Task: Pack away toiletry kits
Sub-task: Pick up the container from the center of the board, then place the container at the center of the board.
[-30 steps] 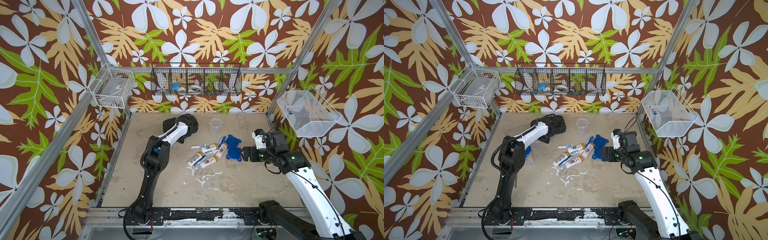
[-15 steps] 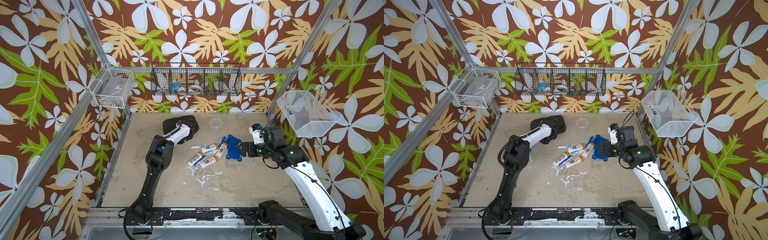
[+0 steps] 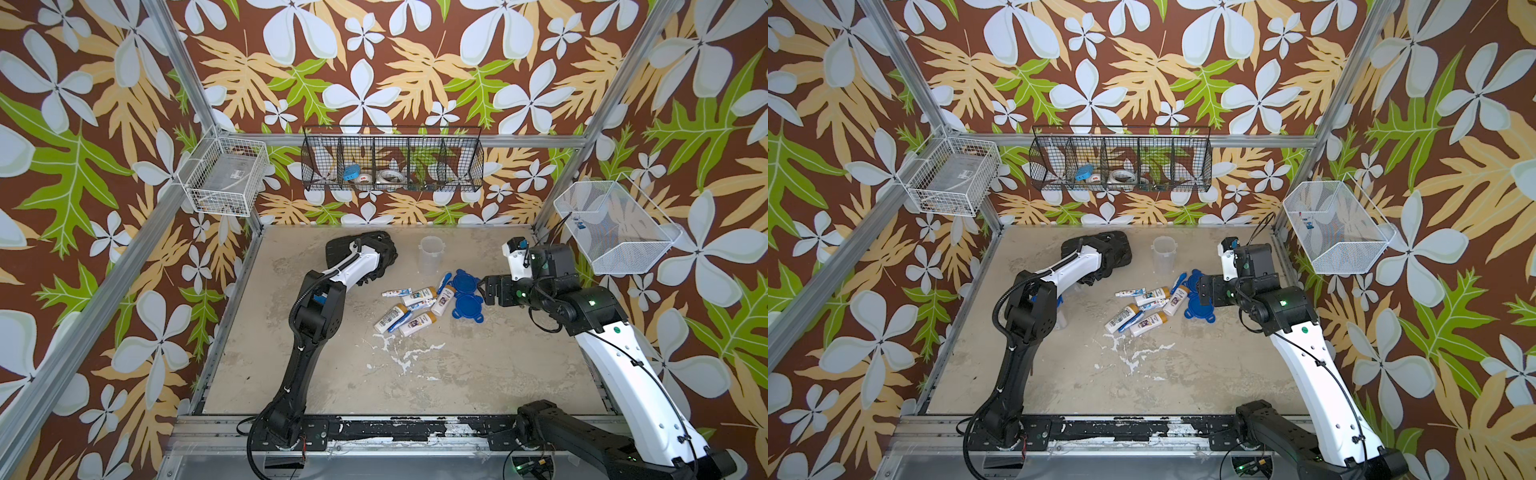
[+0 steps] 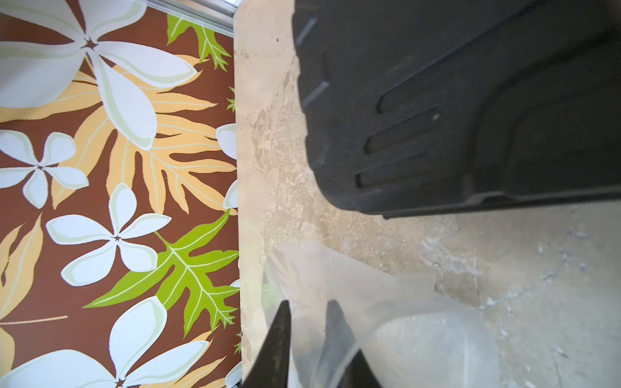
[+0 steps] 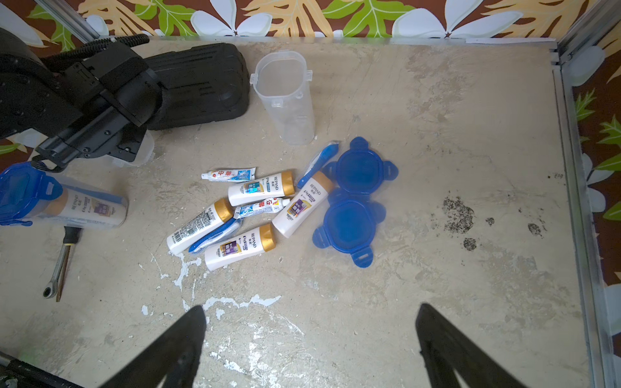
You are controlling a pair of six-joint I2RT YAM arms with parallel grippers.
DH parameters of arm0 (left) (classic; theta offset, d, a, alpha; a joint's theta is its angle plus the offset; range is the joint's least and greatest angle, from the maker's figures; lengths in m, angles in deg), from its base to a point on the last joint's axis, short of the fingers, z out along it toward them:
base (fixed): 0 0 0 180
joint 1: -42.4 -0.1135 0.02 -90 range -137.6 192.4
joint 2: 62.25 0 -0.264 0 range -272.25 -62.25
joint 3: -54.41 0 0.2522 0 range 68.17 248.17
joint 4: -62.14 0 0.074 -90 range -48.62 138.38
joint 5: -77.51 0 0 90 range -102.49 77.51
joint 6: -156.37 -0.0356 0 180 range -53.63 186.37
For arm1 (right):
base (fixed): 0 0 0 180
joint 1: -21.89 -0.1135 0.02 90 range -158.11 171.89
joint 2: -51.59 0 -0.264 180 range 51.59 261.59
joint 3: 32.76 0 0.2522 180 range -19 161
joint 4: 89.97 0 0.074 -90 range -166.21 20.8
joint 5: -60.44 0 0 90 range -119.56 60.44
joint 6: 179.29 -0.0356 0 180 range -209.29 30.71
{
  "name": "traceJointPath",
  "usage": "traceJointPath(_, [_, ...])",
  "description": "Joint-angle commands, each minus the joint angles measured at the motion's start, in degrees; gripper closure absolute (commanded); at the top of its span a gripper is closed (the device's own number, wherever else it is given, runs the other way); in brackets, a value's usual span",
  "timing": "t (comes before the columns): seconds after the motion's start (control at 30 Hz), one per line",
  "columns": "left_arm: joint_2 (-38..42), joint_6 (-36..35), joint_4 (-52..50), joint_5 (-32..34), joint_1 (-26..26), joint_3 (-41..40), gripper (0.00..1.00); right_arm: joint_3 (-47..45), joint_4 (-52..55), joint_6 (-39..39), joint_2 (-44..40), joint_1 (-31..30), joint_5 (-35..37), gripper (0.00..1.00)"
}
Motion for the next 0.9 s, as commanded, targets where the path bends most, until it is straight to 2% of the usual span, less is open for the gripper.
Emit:
traceJointPath(0.0, [1.59, 2.17, -2.7, 0.03, 1.65, 1.57, 0.84, -0.02, 0.05, 0.21, -0.04, -0.26, 0.07, 0.03])
traceJointPath(0.1, [3.88, 3.37, -4.53, -0.27, 4.16, 2.91, 1.0, -0.81, 0.22, 0.16, -0.51, -0.35, -0.01, 0.04])
traceJointPath(0.23, [8.31, 4.58, -6.61, -1.46, 7.98, 2.61, 1.0, -0.5, 0.9, -0.25, -0.7, -0.33, -0.54, 0.04])
traceJointPath(0.37, [15.39, 6.04, -6.87, -5.95, 11.83, -0.78, 1.0, -0.88, 1.45, -0.06, -1.08, -0.35, 0.27, 0.04])
traceJointPath(0.43, [20.28, 7.61, -6.97, -10.56, 13.87, -2.77, 1.0, -2.53, 1.4, 0.03, -1.7, -0.35, 0.61, 0.04])
traceJointPath(0.6, [31.41, 14.38, -6.08, -27.17, 19.6, -9.06, 1.0, -8.46, -0.28, 0.1, -2.04, -0.35, 0.92, 0.04])
traceJointPath(0.73, [38.02, 17.83, -0.48, -38.7, 26.29, -18.01, 1.0, -12.41, -2.7, 0.3, -0.6, -0.36, -0.8, 0.06])
traceJointPath(0.87, [41.03, 22.21, 7.0, -45.86, 32.24, -25.9, 1.0, -14.6, -4.15, -0.47, -0.05, -0.35, -1.97, 0.06])
